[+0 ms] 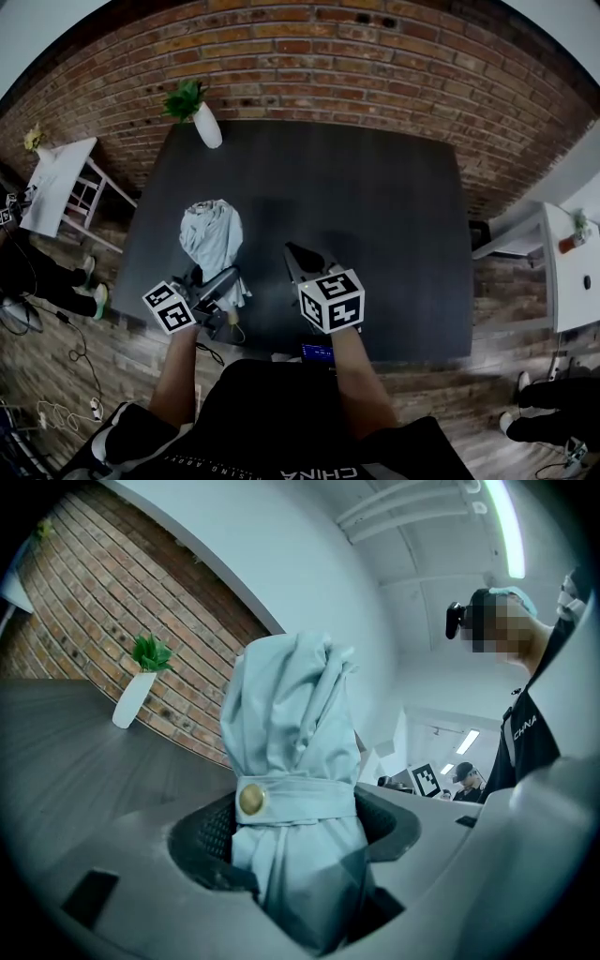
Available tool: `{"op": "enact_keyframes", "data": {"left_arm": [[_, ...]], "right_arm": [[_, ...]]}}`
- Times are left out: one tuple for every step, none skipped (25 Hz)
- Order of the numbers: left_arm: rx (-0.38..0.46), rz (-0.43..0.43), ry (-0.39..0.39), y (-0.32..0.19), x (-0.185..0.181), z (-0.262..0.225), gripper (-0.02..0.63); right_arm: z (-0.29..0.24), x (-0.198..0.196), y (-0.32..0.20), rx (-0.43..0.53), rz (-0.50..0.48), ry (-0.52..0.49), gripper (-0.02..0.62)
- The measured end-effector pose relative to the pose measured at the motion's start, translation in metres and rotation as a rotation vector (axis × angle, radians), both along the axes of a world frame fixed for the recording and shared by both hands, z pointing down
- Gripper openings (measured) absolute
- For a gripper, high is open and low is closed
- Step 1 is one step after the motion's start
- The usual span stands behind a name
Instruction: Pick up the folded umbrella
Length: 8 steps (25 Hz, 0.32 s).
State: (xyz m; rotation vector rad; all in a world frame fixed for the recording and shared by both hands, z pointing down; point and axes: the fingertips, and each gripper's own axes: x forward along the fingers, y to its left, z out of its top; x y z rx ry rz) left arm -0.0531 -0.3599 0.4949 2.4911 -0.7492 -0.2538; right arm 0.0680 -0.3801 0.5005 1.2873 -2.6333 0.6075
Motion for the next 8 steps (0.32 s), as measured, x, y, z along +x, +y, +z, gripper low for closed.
{"op": "enact_keyframes", "data": {"left_arm": [[0.001,0.002,-0.001,0.0003,0.0008,0.0004,0.298],[0.001,0.005,-0.001,0.0008,0.0015,0.0009,0.298],[0.000,0.007,-0.001,0.0014,0.0021,0.0012,0.298],[-0.001,0.009,-0.002,0.0019,0.0025,0.0014,0.298],[-0.002,0.010,-0.002,0.0023,0.0028,0.0015,0.298],[-0.002,0.011,-0.002,0.0026,0.0030,0.0014,0.298],[-0.002,0.012,-0.003,0.0028,0.0032,0.0013,0.298],[-0.002,0.012,-0.003,0.0030,0.0034,0.0012,0.298]], "right_arm": [[0.0002,0.0009,0.0006,0.000,0.002,0.000,0.008],[0.0005,0.0016,0.0013,0.000,0.004,0.001,0.008],[0.0005,0.0021,0.0021,0.000,0.006,0.002,0.008],[0.0002,0.0023,0.0026,0.001,0.007,0.002,0.008],[-0.0004,0.0024,0.0028,0.002,0.007,0.001,0.008],[-0.0011,0.0025,0.0029,0.003,0.007,0.001,0.008],[-0.0019,0.0026,0.0028,0.004,0.006,0.001,0.008],[-0.0028,0.0026,0.0027,0.006,0.005,0.001,0.008]]}}
